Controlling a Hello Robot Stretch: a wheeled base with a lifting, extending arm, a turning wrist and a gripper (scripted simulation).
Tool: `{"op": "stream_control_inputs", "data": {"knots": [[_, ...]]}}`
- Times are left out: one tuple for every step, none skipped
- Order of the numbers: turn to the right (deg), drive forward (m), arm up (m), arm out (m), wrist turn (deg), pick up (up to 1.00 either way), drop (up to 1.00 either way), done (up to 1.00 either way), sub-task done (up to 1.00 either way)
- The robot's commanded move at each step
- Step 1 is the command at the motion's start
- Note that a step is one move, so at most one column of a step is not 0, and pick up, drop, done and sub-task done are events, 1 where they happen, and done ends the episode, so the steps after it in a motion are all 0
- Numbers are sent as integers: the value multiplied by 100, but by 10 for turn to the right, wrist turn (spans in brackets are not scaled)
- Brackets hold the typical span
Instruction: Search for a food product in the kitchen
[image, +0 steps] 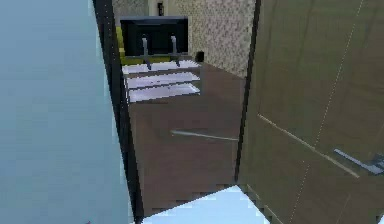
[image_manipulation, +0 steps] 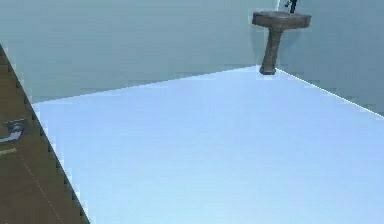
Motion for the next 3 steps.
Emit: {"op": "stream_control_inputs", "data": {"knots": [[0,100,0,0,0,0,0,0,0],[-30,0,0,0,0,0,0,0,0],[0,15,0,0,0,0,0,0,0]]}}
